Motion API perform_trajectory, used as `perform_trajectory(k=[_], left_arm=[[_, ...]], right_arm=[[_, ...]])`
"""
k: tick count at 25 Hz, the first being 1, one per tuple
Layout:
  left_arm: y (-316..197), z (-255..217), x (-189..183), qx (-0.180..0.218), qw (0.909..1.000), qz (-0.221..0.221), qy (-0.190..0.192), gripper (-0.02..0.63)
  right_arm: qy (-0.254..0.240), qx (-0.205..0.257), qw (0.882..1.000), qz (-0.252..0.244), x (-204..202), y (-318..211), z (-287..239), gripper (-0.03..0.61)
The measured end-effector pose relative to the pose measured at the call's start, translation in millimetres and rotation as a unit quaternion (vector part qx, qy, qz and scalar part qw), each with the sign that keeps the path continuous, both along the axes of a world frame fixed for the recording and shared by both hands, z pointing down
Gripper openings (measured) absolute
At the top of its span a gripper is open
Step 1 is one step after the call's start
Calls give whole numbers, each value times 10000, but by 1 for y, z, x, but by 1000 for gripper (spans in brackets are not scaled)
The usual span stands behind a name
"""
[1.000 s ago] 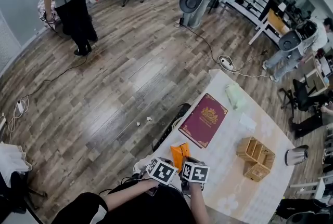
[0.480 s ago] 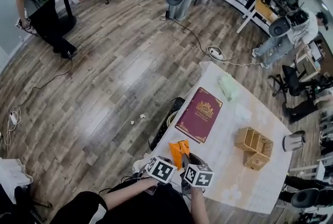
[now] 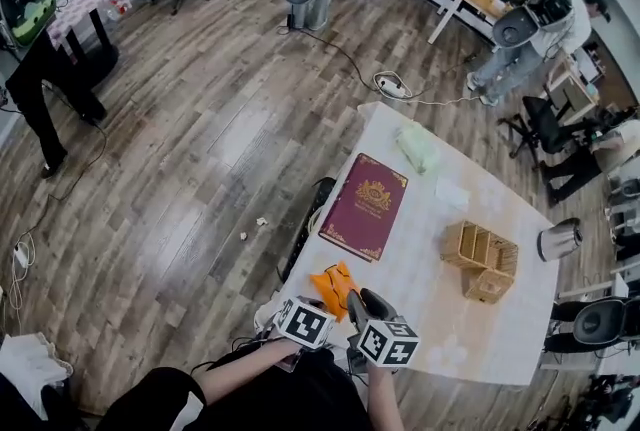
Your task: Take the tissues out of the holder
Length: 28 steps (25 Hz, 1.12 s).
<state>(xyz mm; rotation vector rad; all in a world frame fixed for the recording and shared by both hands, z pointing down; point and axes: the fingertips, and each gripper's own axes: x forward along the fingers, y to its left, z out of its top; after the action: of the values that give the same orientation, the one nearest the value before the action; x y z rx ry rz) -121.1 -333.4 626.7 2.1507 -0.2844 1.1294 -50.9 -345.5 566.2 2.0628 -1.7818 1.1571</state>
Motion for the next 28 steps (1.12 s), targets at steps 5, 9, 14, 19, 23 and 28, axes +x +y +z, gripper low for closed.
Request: perform_trajectory(k=[5,9,14,19,23,28], left_arm=[[7,-1,13,77,9999,72,51,6],[23,-3,25,165,9994,285,84,6],[47,3,26,242,9978,613,-34,6],[55,5,18,264,9974,654,-123,6],[47,2,12,380,9981,477,-131,6],[38,1,3,458,9986,200,-171,6]], right_arm=[[-76,28,9995,320,4,25,-8,35],[-85,-255,9989,378,-1,48,-1,14],[-155,-741,9957,537,-5,77,16,14],[-322,-1139,9913,580,-11,92,32,14],[-412,-1224,9906,444,-15,89,40,14],[-406,-1189,9920,122,-21,75,39,12]])
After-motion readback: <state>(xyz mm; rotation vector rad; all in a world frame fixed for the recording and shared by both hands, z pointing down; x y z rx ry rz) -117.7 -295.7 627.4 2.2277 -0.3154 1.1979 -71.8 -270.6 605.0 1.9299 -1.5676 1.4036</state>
